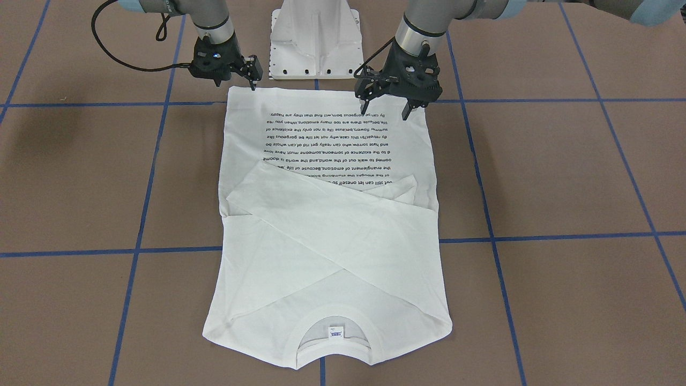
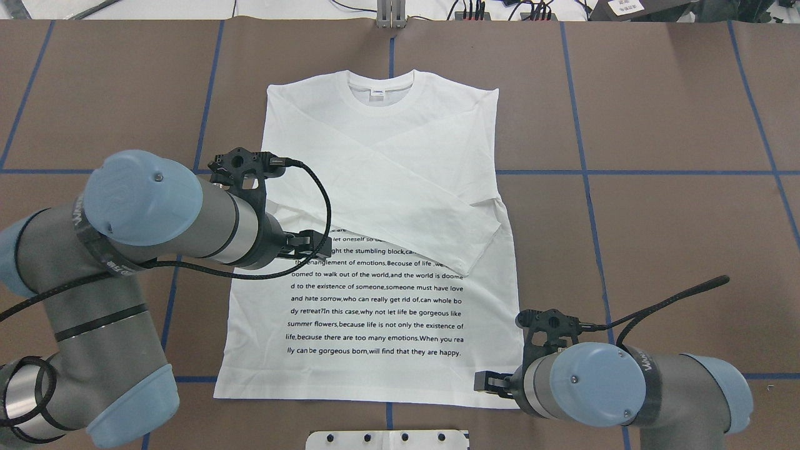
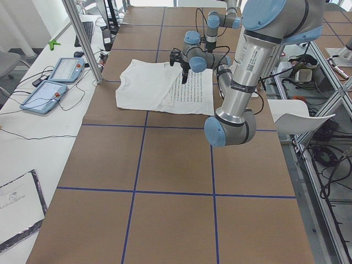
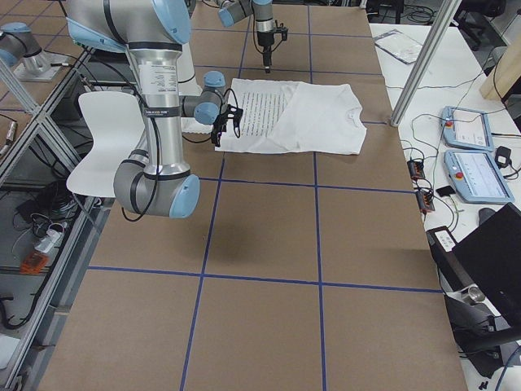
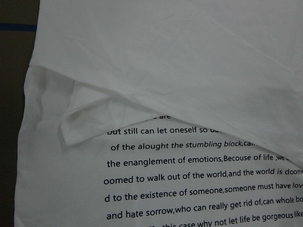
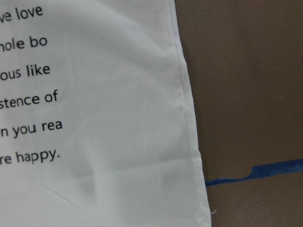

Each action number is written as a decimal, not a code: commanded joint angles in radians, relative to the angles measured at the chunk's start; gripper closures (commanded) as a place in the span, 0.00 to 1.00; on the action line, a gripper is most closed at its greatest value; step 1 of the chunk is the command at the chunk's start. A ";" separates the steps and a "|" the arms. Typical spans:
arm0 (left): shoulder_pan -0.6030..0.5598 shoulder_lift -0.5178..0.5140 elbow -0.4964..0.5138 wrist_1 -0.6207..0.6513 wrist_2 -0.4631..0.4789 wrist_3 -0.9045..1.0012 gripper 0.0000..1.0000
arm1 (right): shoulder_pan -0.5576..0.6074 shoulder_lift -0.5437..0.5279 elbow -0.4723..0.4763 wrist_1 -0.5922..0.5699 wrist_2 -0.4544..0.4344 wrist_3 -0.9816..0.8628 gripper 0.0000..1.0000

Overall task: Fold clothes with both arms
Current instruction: 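Move both grippers to the shirt's side edges near the robot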

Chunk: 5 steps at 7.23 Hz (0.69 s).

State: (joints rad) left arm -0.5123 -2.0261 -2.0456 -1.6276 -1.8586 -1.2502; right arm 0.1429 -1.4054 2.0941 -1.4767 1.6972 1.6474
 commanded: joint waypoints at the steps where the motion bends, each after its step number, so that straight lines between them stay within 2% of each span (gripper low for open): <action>1: 0.001 -0.009 0.002 0.000 -0.001 0.000 0.01 | -0.005 0.006 -0.035 0.003 0.010 0.000 0.05; 5: 0.003 -0.011 0.012 -0.003 0.002 0.000 0.01 | 0.003 0.000 -0.036 0.001 0.013 0.000 0.27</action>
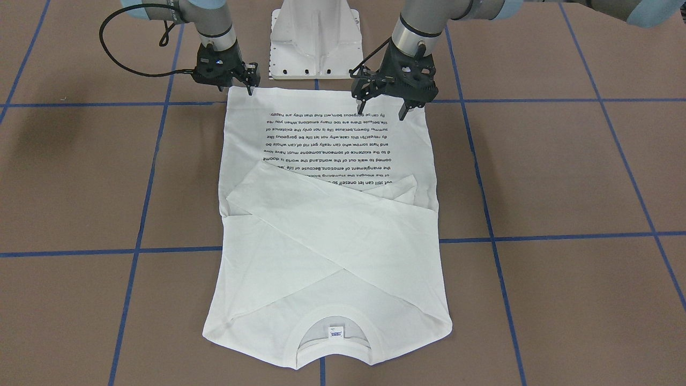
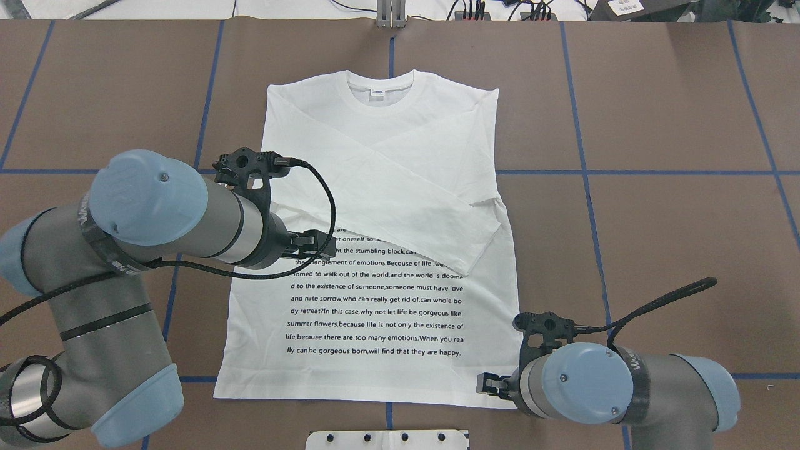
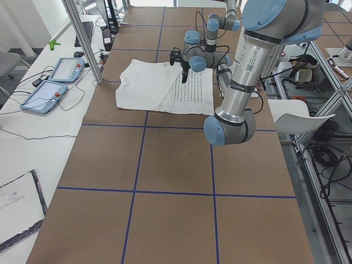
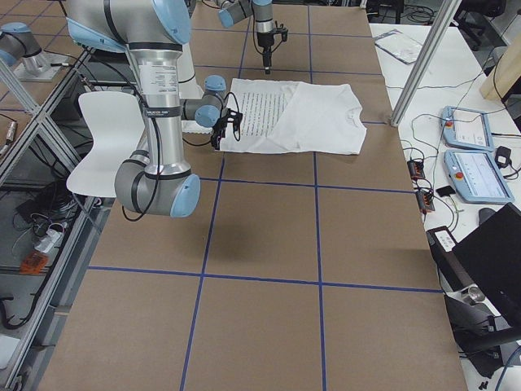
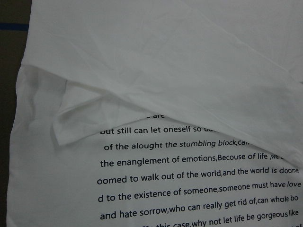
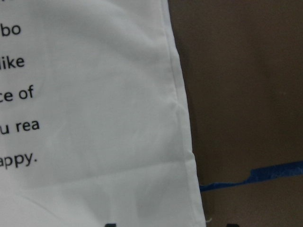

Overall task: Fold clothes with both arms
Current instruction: 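Lower both grippers to the bottom corners of the shirt hem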

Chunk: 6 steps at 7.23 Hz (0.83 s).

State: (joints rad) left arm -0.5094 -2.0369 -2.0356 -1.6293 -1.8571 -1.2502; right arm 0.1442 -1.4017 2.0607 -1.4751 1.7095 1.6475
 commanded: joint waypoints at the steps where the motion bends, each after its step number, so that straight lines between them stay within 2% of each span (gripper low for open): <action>1: 0.000 0.000 0.002 -0.001 0.001 0.000 0.01 | 0.002 -0.006 -0.010 -0.001 0.001 0.000 0.27; 4: 0.002 -0.003 0.000 -0.001 0.002 0.000 0.01 | 0.000 -0.005 -0.022 -0.002 0.013 0.002 0.30; 5: 0.002 -0.003 0.000 -0.001 0.004 0.000 0.01 | 0.000 -0.005 -0.024 -0.002 0.019 0.002 0.35; 6: 0.002 -0.002 0.002 -0.001 0.004 0.000 0.01 | 0.000 -0.003 -0.022 -0.002 0.019 0.002 0.49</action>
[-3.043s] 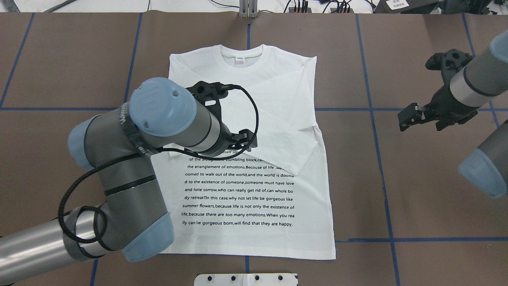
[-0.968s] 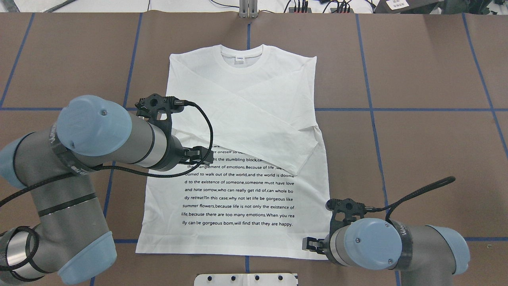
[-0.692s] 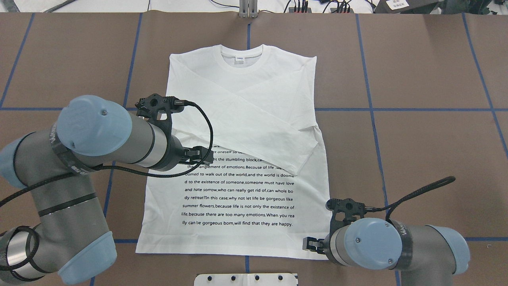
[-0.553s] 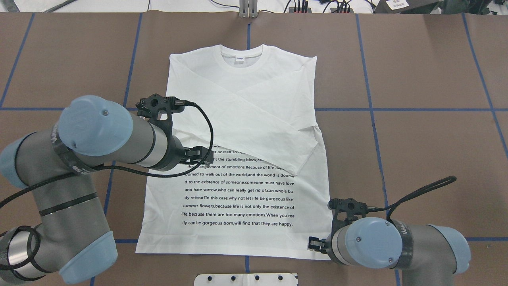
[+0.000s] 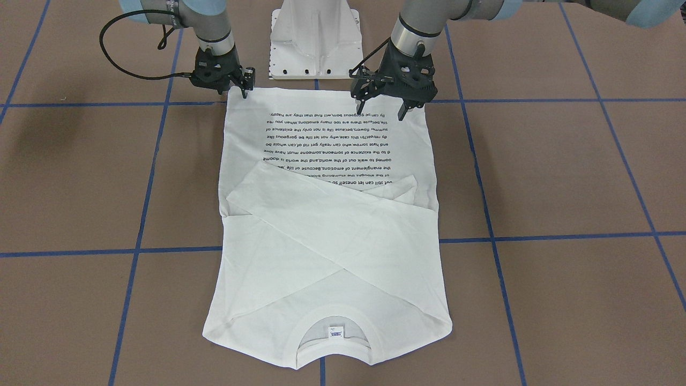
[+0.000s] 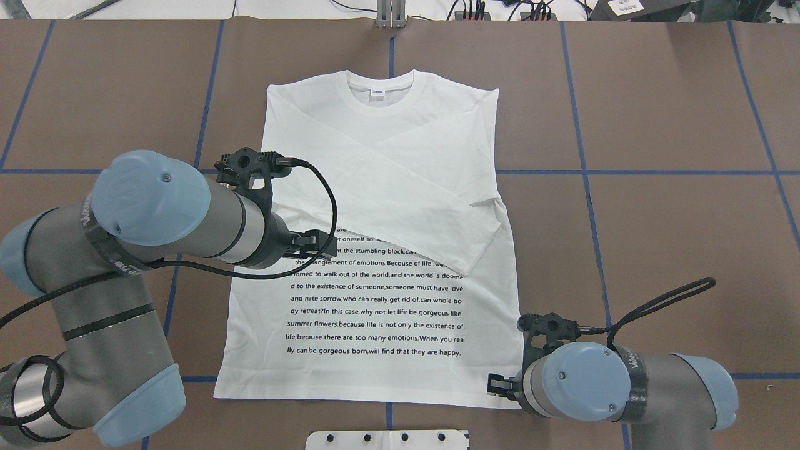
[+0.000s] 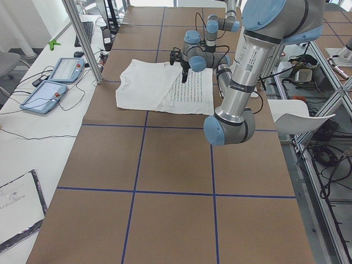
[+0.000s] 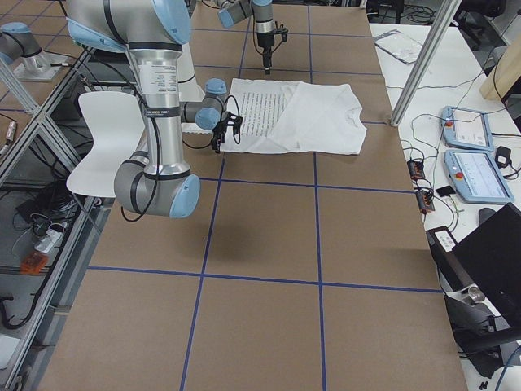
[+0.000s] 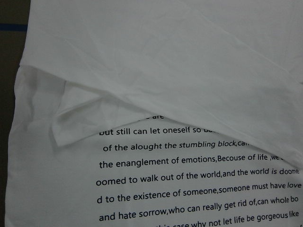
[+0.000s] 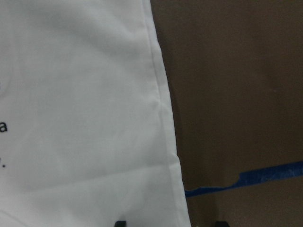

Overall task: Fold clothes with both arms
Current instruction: 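Lower both grippers to the bottom corners of the shirt hem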

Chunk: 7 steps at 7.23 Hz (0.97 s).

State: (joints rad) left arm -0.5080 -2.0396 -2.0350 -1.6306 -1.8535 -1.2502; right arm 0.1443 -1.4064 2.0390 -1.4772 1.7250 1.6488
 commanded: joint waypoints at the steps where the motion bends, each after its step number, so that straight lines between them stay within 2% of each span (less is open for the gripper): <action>1: 0.000 0.001 -0.001 0.002 0.000 0.000 0.01 | 0.000 0.003 0.001 0.000 0.008 0.000 0.70; 2: 0.000 0.001 0.001 0.002 0.000 0.000 0.01 | 0.000 0.003 0.001 0.001 0.019 0.000 0.84; 4: 0.000 0.001 0.002 0.002 0.002 0.000 0.02 | 0.001 0.004 0.001 0.002 0.021 0.000 0.98; 7: 0.000 0.042 -0.002 0.006 0.004 -0.008 0.02 | 0.037 0.017 0.024 0.003 0.035 0.000 1.00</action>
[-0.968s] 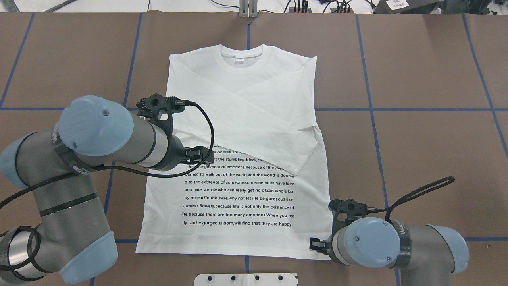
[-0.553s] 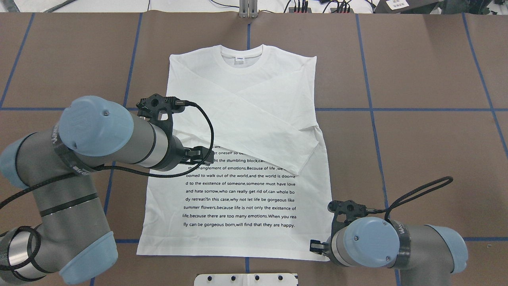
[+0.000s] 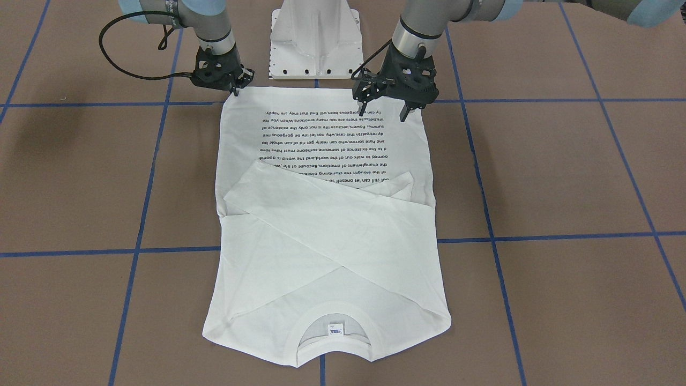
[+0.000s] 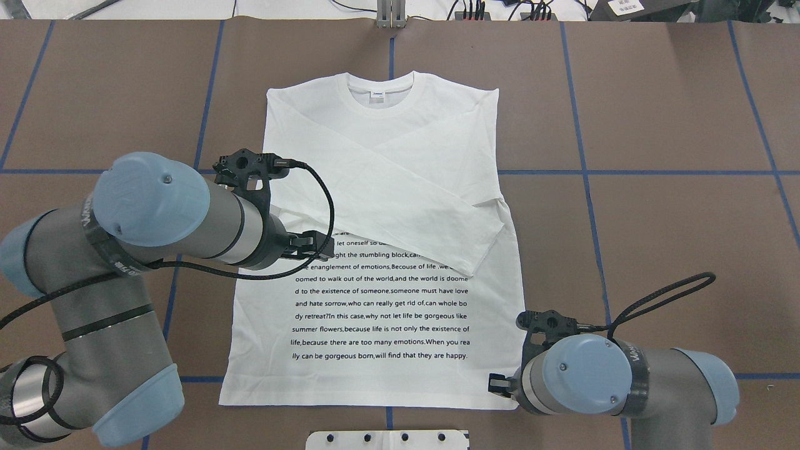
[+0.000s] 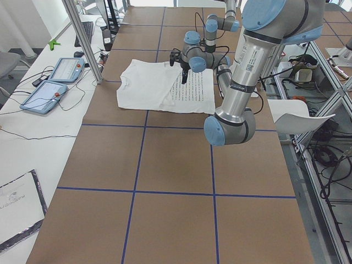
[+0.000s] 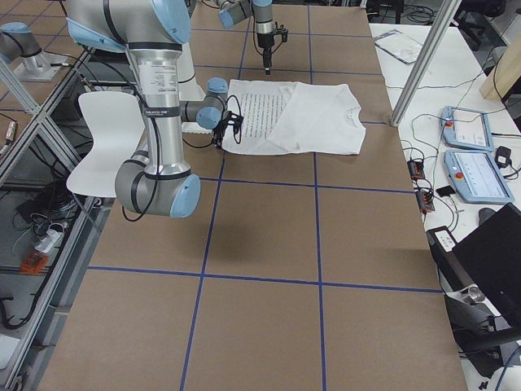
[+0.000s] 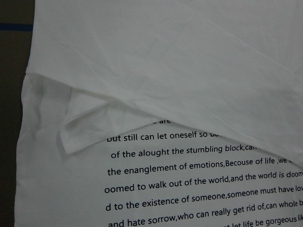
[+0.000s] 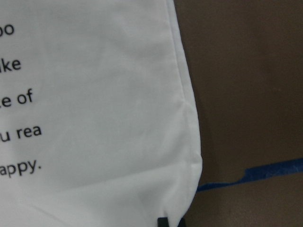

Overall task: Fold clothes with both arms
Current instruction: 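Lower both grippers to the bottom corners of the shirt hem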

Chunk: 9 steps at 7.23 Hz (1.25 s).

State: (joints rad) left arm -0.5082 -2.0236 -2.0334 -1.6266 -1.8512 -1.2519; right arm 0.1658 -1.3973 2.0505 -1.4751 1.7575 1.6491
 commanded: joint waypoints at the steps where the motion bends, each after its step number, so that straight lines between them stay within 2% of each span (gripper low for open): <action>1: 0.005 0.096 -0.014 -0.010 0.000 -0.010 0.02 | 0.021 0.009 0.029 0.001 -0.007 0.003 1.00; 2: 0.013 0.156 -0.022 -0.042 0.000 -0.062 0.02 | 0.021 0.014 0.037 0.004 -0.021 0.017 1.00; 3: 0.073 0.263 -0.027 -0.177 0.018 -0.148 0.02 | 0.020 0.017 0.039 0.005 -0.050 0.038 1.00; 4: 0.136 0.351 -0.031 -0.278 0.074 -0.218 0.03 | 0.018 0.018 0.039 0.007 -0.052 0.041 1.00; 7: 0.301 0.390 -0.037 -0.271 0.138 -0.401 0.09 | 0.021 0.049 0.037 0.006 -0.058 0.041 1.00; 9: 0.333 0.382 -0.040 -0.217 0.147 -0.441 0.15 | 0.024 0.050 0.039 0.006 -0.058 0.041 1.00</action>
State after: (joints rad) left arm -0.1968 -1.6391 -2.0717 -1.8684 -1.7105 -1.6638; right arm 0.1881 -1.3479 2.0880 -1.4695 1.7000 1.6904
